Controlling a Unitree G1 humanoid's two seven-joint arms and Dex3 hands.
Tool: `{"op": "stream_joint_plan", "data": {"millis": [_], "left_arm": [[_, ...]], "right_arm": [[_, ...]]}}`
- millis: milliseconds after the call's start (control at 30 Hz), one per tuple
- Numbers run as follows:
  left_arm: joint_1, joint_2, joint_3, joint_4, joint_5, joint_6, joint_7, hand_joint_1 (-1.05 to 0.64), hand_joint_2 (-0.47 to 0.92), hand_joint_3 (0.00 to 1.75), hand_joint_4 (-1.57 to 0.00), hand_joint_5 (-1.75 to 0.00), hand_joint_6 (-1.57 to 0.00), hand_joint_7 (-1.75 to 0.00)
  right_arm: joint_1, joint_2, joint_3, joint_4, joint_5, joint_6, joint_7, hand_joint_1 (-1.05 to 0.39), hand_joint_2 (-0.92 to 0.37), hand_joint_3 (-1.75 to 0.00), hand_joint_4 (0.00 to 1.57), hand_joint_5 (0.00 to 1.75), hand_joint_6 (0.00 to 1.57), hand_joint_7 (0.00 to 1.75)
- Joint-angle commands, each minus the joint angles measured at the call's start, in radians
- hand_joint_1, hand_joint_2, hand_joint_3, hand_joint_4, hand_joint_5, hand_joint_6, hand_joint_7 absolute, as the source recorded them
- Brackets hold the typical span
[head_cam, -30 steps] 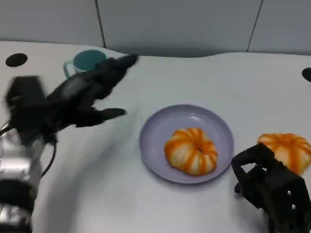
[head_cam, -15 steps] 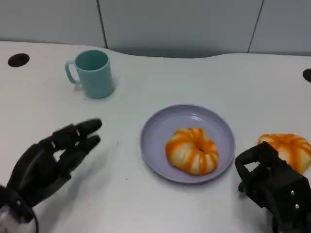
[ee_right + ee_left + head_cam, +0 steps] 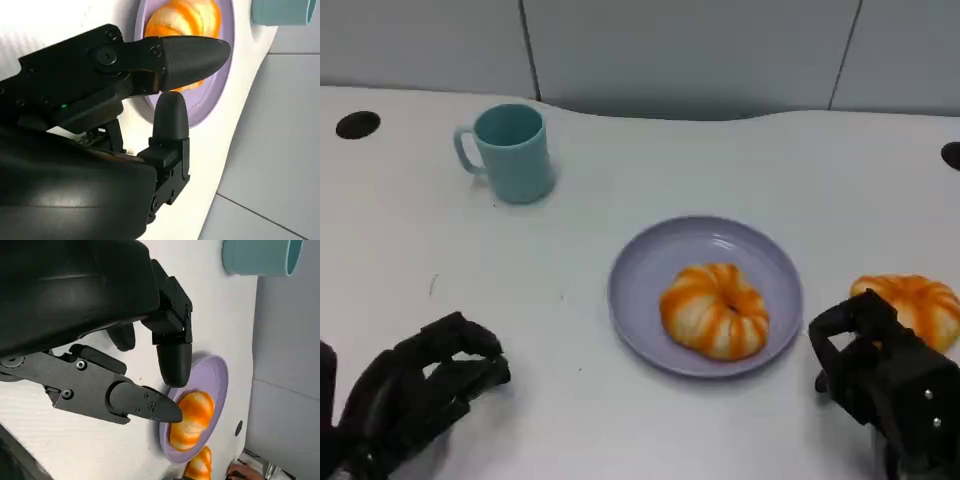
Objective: Grasp the bread from the table and place it into the plate.
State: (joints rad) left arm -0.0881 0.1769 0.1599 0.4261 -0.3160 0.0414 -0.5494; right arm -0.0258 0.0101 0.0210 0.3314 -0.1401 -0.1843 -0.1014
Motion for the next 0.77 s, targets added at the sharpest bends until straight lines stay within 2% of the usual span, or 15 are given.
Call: {"op": "stream_joint_plan", "data": {"millis": [33, 100, 200, 767], "left_arm": [[0.006, -0.001, 0.004, 0.028, 0.024, -0.032, 0.037, -0.32, 0.92, 0.02, -0.61, -1.75, -0.51, -1.75], [0.011, -0.001, -0.001, 0.031, 0.031, -0.036, 0.045, -0.32, 0.92, 0.04, -0.59, -1.75, -0.47, -1.75], [0.007, -0.004, -0.002, 0.037, 0.028, -0.031, 0.047, -0.33, 0.92, 0.04, -0.58, -1.75, -0.45, -1.75], [0.009, 0.003, -0.008, 0.048, 0.035, -0.033, 0.055, -0.35, 0.92, 0.03, -0.6, -1.75, -0.45, -1.75]], "right_arm": [[0.002, -0.021, -0.013, -0.01, 0.007, -0.009, -0.002, -0.28, -0.92, -0.42, 0.62, 1.75, 0.36, 1.67], [0.006, -0.015, -0.018, -0.028, 0.016, 0.012, -0.004, -0.23, -0.92, -0.42, 0.61, 1.75, 0.36, 1.67], [0.005, -0.017, -0.021, -0.02, 0.019, -0.009, -0.004, -0.2, -0.92, -0.41, 0.62, 1.75, 0.36, 1.67], [-0.004, -0.019, -0.025, 0.011, 0.033, -0.036, 0.001, -0.22, -0.92, -0.41, 0.64, 1.75, 0.38, 1.64]]}}
